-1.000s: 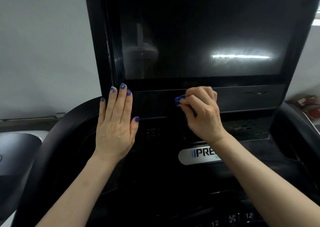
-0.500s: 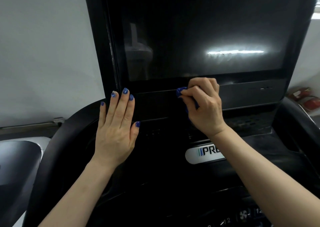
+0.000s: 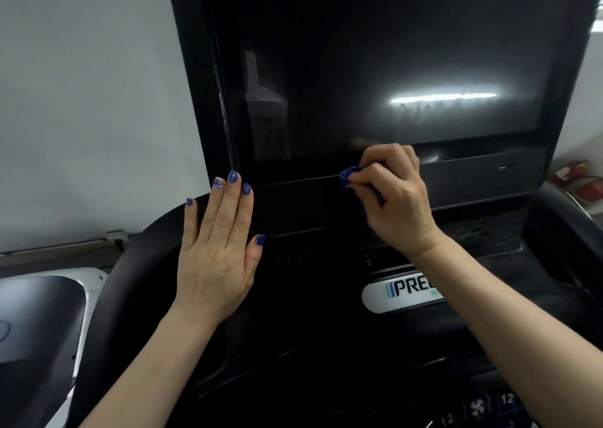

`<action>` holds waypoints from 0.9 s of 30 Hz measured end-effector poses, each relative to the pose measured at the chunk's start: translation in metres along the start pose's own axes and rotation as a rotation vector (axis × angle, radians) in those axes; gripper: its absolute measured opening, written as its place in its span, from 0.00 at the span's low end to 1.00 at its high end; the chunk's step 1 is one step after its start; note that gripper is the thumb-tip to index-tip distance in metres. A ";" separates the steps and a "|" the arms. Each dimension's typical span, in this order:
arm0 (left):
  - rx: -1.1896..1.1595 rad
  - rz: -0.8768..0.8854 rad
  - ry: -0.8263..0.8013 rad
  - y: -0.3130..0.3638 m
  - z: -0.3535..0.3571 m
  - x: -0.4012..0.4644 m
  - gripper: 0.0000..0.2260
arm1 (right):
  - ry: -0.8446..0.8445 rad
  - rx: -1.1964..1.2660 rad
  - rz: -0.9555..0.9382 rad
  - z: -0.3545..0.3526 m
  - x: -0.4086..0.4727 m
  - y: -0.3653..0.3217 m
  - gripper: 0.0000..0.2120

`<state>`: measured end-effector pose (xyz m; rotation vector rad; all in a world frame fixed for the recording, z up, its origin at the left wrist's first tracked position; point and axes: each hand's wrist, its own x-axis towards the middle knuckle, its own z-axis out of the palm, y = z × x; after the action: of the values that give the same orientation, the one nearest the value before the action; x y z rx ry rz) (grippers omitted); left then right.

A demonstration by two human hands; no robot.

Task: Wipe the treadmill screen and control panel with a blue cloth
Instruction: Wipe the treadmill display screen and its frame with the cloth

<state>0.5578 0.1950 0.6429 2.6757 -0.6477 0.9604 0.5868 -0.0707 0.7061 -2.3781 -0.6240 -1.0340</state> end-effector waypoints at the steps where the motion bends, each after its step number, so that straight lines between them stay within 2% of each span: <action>1: -0.003 -0.008 -0.004 -0.001 0.000 0.001 0.27 | 0.010 -0.006 -0.002 0.005 0.001 -0.006 0.04; 6: -0.020 -0.006 0.000 -0.001 0.001 0.001 0.27 | -0.041 -0.011 -0.089 0.005 0.002 -0.005 0.05; 9: -0.023 -0.003 0.007 -0.002 0.002 0.001 0.27 | -0.006 -0.018 -0.052 0.006 0.004 -0.007 0.03; 12: -0.030 0.007 0.013 -0.002 0.004 0.001 0.27 | -0.050 -0.002 -0.058 0.015 0.007 -0.020 0.01; 14: -0.034 0.012 0.008 -0.003 0.004 0.000 0.28 | -0.089 -0.002 -0.068 0.013 0.008 -0.017 0.04; 19: -0.045 0.015 0.006 -0.003 0.006 0.001 0.26 | -0.007 -0.004 -0.033 0.016 0.006 -0.022 0.01; 24: -0.055 0.007 -0.001 -0.003 0.006 0.000 0.26 | -0.107 -0.005 -0.129 0.005 -0.009 -0.014 0.02; 27: -0.059 0.005 0.005 -0.003 0.006 0.000 0.25 | -0.083 -0.024 -0.103 0.001 -0.013 -0.009 0.03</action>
<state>0.5629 0.1958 0.6386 2.6206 -0.6717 0.9338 0.5743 -0.0656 0.6975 -2.4427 -0.7756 -0.9942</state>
